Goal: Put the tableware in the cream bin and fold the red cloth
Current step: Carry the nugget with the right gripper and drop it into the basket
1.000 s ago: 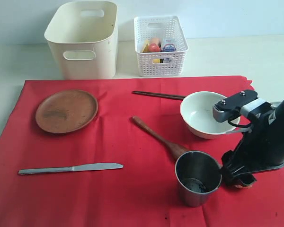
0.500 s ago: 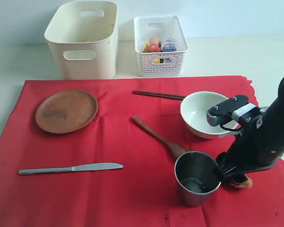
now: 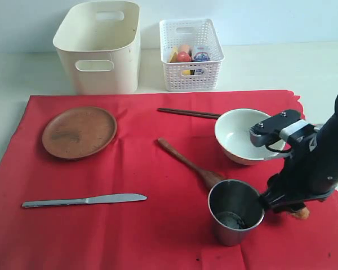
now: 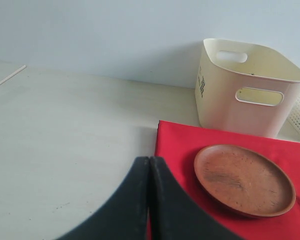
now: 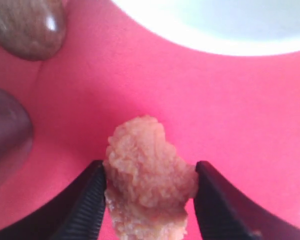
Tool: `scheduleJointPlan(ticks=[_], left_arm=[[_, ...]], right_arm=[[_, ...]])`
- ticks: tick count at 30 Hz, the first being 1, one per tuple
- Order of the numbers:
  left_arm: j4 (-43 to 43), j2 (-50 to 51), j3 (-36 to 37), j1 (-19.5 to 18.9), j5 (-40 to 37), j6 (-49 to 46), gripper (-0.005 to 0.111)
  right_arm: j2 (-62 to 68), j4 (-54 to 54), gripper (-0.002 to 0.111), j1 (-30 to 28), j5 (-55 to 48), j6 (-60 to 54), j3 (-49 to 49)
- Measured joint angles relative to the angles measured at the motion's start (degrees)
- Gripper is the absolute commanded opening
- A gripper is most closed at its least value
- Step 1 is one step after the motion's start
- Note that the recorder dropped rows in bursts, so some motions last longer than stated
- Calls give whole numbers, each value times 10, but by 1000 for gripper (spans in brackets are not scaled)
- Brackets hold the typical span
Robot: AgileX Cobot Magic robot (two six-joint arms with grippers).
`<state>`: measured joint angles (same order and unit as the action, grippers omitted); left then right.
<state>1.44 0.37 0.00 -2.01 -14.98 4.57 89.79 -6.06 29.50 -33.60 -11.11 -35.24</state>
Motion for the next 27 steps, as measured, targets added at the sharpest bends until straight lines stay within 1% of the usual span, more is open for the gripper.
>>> scheduleJointPlan(ticks=[5,9,12,16,19,20,21,22,24,26,27], left_arm=[[0,0,0,0,0,0,1],[0,0,0,0,0,0,1],[0,0,0,0,0,0,1],[0,0,0,0,0,0,1],[0,0,0,0,0,0,1],[0,0,0,0,0,0,1],[0,0,0,0,0,0,1],[0,0,0,0,0,0,1],[0,0,0,0,0,0,1],[0,0,0,0,0,0,1],[0,0,0,0,0,0,1]], right_arm=[[-70,136,0,0,-43,143,-24],[-115,209,0,0,-38,208,-46],[-127,234,0,0,-10,222,-68],[-120,275,0,0,73,236,-94],[-92,326,0,-10,156,276,-115],[-61,352,0,-25,210,299,-138],[-40,360,0,-36,236,307,-153],[9,368,0,-54,273,315,-186],[82,371,0,-72,295,317,-247],[149,368,0,-76,299,318,-304],[163,368,0,-76,299,318,-316]])
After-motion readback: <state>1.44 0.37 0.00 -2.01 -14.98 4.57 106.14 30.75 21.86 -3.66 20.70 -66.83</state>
